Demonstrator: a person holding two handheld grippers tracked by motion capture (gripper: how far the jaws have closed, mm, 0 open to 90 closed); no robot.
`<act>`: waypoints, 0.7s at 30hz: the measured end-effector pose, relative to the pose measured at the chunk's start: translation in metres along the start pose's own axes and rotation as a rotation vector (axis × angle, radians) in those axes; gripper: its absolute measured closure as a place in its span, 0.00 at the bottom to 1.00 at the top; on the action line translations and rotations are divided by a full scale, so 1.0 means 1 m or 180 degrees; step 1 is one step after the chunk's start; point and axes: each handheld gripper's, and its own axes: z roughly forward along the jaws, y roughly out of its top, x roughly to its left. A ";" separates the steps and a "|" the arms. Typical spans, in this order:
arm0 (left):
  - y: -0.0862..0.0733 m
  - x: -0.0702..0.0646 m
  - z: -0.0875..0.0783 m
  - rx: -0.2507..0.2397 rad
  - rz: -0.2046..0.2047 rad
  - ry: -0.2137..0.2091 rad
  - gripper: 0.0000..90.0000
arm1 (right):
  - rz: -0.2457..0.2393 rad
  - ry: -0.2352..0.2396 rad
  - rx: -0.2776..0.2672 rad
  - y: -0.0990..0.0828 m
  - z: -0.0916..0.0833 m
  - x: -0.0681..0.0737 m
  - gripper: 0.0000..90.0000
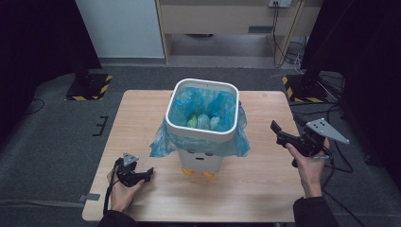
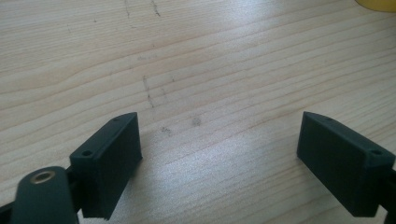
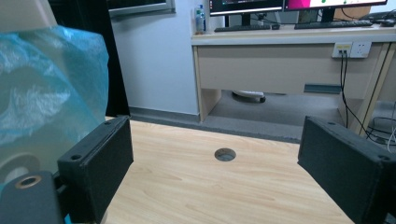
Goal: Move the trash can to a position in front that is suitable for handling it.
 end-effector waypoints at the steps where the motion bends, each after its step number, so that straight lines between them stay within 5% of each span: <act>1: 0.000 -0.001 0.000 -0.0001 0.0028 0.0010 0.13 | -0.0001 -0.0001 -0.0005 0.002 0.000 0.000 0.11; 21: 0.001 -0.004 0.004 0.0063 0.0127 -0.0004 0.04 | -0.0046 0.0011 -0.0213 0.052 0.008 0.013 0.10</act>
